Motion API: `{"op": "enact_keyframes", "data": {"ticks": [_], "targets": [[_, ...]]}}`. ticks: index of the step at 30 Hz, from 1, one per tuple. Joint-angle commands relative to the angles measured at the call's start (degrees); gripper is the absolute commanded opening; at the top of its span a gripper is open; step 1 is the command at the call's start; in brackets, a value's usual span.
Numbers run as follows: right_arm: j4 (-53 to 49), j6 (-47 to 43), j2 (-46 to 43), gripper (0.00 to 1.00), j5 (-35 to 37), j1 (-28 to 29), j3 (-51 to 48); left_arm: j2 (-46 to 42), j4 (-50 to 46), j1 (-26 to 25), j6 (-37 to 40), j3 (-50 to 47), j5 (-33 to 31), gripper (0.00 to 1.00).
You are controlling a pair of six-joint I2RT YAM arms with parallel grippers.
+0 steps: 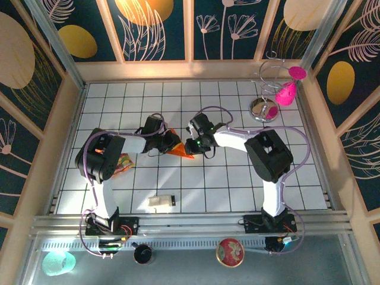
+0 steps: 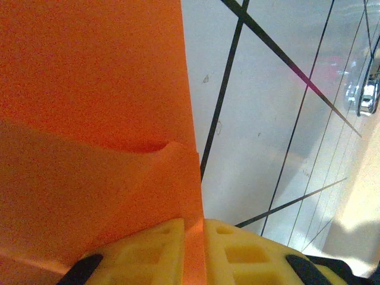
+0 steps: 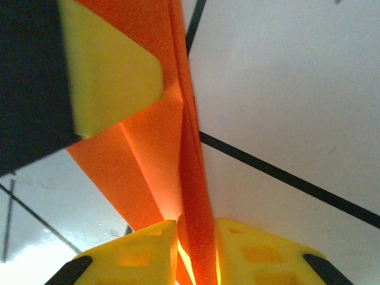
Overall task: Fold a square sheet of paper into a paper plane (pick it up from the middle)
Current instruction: Fourth fold the wing at the center of the table.
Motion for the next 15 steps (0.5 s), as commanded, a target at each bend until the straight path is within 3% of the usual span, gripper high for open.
{"op": "enact_keyframes", "data": {"ticks": [1, 8, 15], "targets": [[5.5, 1.5, -5.6, 0.24, -3.6, -0.8, -0.3, 1.0, -3.6, 0.7, 0.4, -1.8, -3.3, 0.17], [6.7, 1.8, -0.1, 0.09, -11.9, -0.7, 0.3, 1.0, -3.6, 0.7, 0.4, -1.6, -3.3, 0.17], [7.2, 1.9, 2.4, 0.05, -11.6, -1.0, -0.1, 1.1, -3.7, 0.6, 0.4, -1.4, -3.2, 0.16]]}}
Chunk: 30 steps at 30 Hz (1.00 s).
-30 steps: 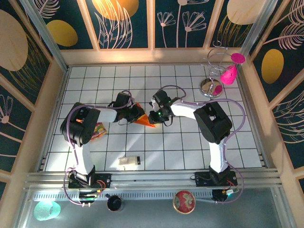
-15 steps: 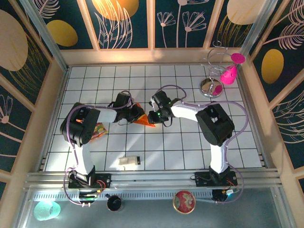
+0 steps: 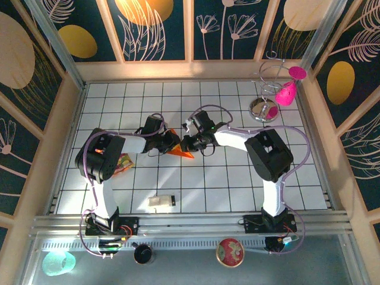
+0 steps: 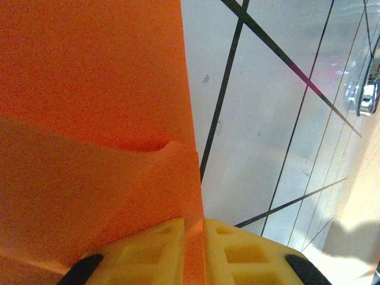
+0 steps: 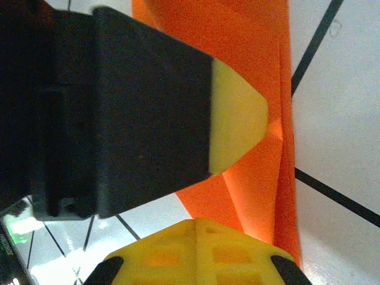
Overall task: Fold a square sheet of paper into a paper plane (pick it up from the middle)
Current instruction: Fourth fold the wing at the center of the table.
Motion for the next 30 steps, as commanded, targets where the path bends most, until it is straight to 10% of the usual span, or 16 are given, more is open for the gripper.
{"op": "enact_keyframes", "data": {"ticks": [1, 30], "targets": [[1.0, 0.5, 1.4, 0.05, -1.0, -0.5, -0.4, 1.1, -3.8, 0.7, 0.5, -1.3, -3.1, 0.16], [-1.9, 0.9, 6.0, 0.03, 0.6, -1.2, -2.9, -4.7, -5.6, 1.0, 4.6, 2.8, -2.7, 0.18]]}}
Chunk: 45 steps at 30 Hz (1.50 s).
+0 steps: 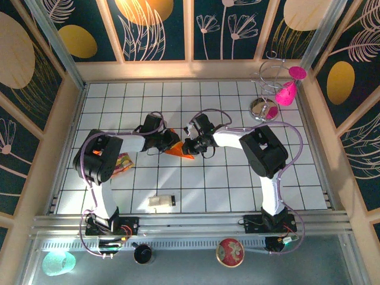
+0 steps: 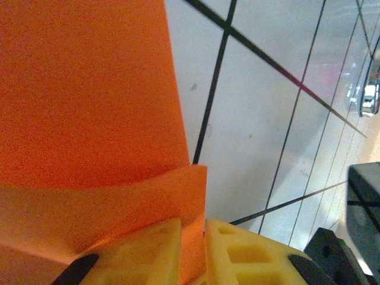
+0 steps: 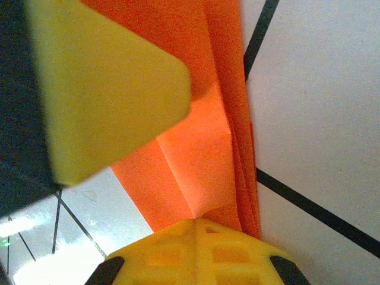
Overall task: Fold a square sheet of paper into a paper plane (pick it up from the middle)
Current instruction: Fourth fold the wing at the center of the table.
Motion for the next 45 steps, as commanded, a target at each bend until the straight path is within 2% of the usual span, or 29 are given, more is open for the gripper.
{"op": "enact_keyframes", "data": {"ticks": [1, 25, 36, 40, 45], "targets": [[-3.1, 1.0, 2.1, 0.03, 1.4, -0.4, -2.2, -2.7, -2.1, 0.9, 2.7, 1.5, -1.8, 0.18], [-4.0, 2.5, 2.8, 0.03, 2.2, -0.4, -2.9, 3.3, -2.4, 7.3, 6.1, 2.3, -4.2, 0.17], [-4.8, 2.9, 3.4, 0.03, 2.5, -0.6, -3.9, 4.9, -4.4, 11.4, 10.8, 3.4, -6.2, 0.17], [-5.0, 3.0, 3.6, 0.03, 2.5, -0.6, -3.7, 4.1, -6.2, 13.3, 12.6, 4.5, -6.9, 0.17], [-5.3, 3.1, 3.7, 0.03, 2.4, -0.7, -3.4, -2.1, -10.9, 13.4, 14.1, 5.6, -8.3, 0.17]]}}
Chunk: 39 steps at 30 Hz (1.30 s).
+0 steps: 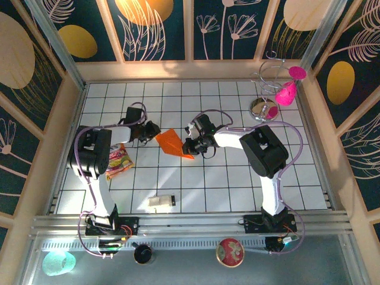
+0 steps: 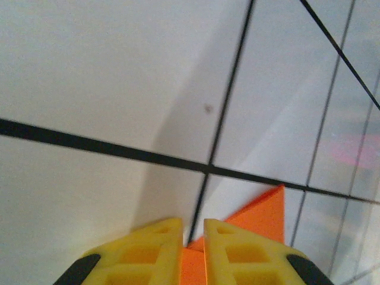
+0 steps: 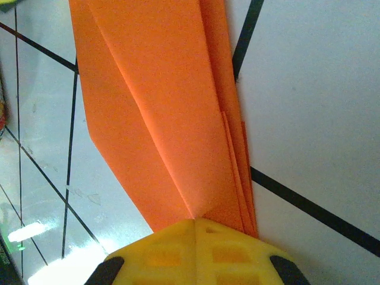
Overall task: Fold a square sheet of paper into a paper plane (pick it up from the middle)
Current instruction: Fourth fold the wing at the center of the table.
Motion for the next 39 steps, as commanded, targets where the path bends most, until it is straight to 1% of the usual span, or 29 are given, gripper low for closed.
{"op": "enact_keyframes", "data": {"ticks": [1, 4, 6, 9, 13, 16, 21, 28, 34, 39], "targets": [[-7.0, 0.3, 3.6, 0.03, 3.2, -0.3, -2.5, -5.7, -4.2, 0.4, 1.9, 0.5, -2.4, 0.17], [-7.1, 0.3, 3.6, 0.03, 3.0, -0.3, -2.8, -9.5, -4.1, -2.0, 0.6, -0.8, -1.4, 0.17], [-7.1, 0.3, 3.3, 0.03, 3.0, -0.3, -2.7, -10.5, -4.0, -5.2, -0.3, -1.1, -1.3, 0.17], [-7.3, 0.3, 3.2, 0.03, 3.0, -0.4, -2.6, -9.7, -0.9, -9.1, -3.6, -2.3, 0.3, 0.16], [-7.1, 0.3, 3.2, 0.03, 2.8, -0.4, -2.6, -6.7, 4.0, -11.7, -7.1, -2.5, 3.1, 0.16], [-7.0, 0.3, 3.1, 0.03, 2.6, -0.4, -2.5, -3.8, 4.2, -12.6, -7.1, -1.7, 4.0, 0.15], [-6.5, 0.6, 3.1, 0.03, 2.0, -0.4, -2.3, -1.2, 2.6, -13.1, -6.7, -0.6, 2.9, 0.15], [-5.6, 0.6, 2.4, 0.03, 0.7, -0.7, -2.8, 1.3, -0.3, -13.0, -6.6, -1.3, -1.9, 0.13], [-4.3, -0.5, -0.2, 0.03, -2.1, -1.4, -5.1, 2.7, -3.8, -13.0, -6.1, -1.6, -6.8, 0.12], [-4.6, -1.8, -2.7, 0.03, -2.9, -2.1, -7.3, 3.3, -4.9, -12.9, -6.2, -1.7, -8.4, 0.12]]}}
